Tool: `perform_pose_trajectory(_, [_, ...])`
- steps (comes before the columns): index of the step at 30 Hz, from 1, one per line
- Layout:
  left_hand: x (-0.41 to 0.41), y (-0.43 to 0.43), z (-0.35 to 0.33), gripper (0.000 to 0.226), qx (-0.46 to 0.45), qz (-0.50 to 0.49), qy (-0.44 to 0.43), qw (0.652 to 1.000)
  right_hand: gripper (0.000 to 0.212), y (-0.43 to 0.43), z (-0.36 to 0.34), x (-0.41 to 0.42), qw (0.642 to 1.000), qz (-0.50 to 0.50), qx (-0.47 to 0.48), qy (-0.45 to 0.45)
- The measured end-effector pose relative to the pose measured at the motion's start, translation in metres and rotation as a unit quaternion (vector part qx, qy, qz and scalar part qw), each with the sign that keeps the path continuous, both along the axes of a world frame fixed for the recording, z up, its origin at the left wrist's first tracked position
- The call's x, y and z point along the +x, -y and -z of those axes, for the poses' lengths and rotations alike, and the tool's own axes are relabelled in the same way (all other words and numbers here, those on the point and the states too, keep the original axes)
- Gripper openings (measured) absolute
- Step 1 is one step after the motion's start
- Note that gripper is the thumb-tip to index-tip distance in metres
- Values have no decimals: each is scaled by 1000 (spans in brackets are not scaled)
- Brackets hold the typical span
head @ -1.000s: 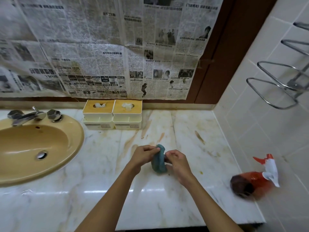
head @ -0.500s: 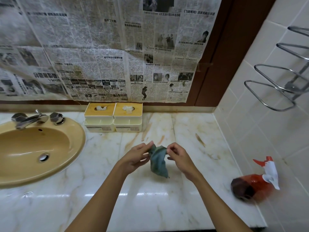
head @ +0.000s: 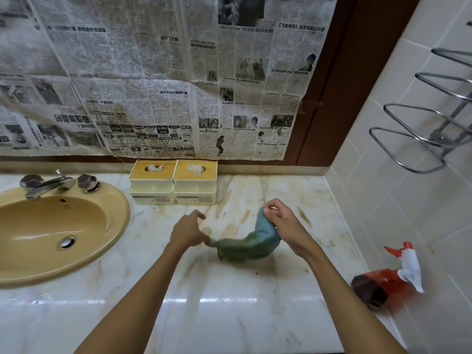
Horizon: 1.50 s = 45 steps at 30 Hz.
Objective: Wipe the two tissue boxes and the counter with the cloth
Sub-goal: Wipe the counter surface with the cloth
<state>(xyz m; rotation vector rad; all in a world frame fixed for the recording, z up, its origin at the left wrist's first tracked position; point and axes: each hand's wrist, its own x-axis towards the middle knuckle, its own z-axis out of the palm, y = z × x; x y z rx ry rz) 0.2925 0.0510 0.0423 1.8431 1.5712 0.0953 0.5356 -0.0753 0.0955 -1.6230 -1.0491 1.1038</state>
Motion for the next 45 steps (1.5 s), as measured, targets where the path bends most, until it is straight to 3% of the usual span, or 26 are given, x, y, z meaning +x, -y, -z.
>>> perform_pose_trajectory(2, [13,6,-8,78,50,86,76,992,14,-1,-9,-3,997,-74,-3,38])
perform_pose_trajectory(4, [29,12,-22,77,-14,158,200,967,11,-4,-16,-6,987,-136,-8,81])
perform_pose_trajectory(8, [46,15,-33,36,-123,276,217,928,8,-8,-33,-2,980,-163,11,113])
perform_pose_trajectory(11, [47,12,-33,28,-92,254,248,930,7,-11,-37,10,974,-146,26,173])
perform_pose_trajectory(15, [36,-9,-43,19,-13,222,247,943,16,-11,-38,32,941,-150,-9,302])
perform_pose_trajectory(18, [28,-22,-61,16,12,259,183,948,19,-14,-33,39,896,-202,-79,386])
perform_pose_trajectory(22, [25,-39,-74,17,87,286,92,950,16,-23,-37,39,885,-156,-65,434])
perform_pose_trajectory(26, [12,-56,-90,17,111,279,41,953,12,-30,-53,41,888,-126,-22,441])
perform_pose_trajectory(33, [0,-68,-103,12,121,310,-42,942,6,-43,-70,51,890,-168,-54,421])
perform_pose_trajectory(40, [10,-78,-108,24,180,220,37,958,9,-66,-79,51,877,-63,1,477])
perform_pose_trajectory(45, [2,-62,-104,27,267,186,120,938,10,-55,-68,56,867,-11,101,489])
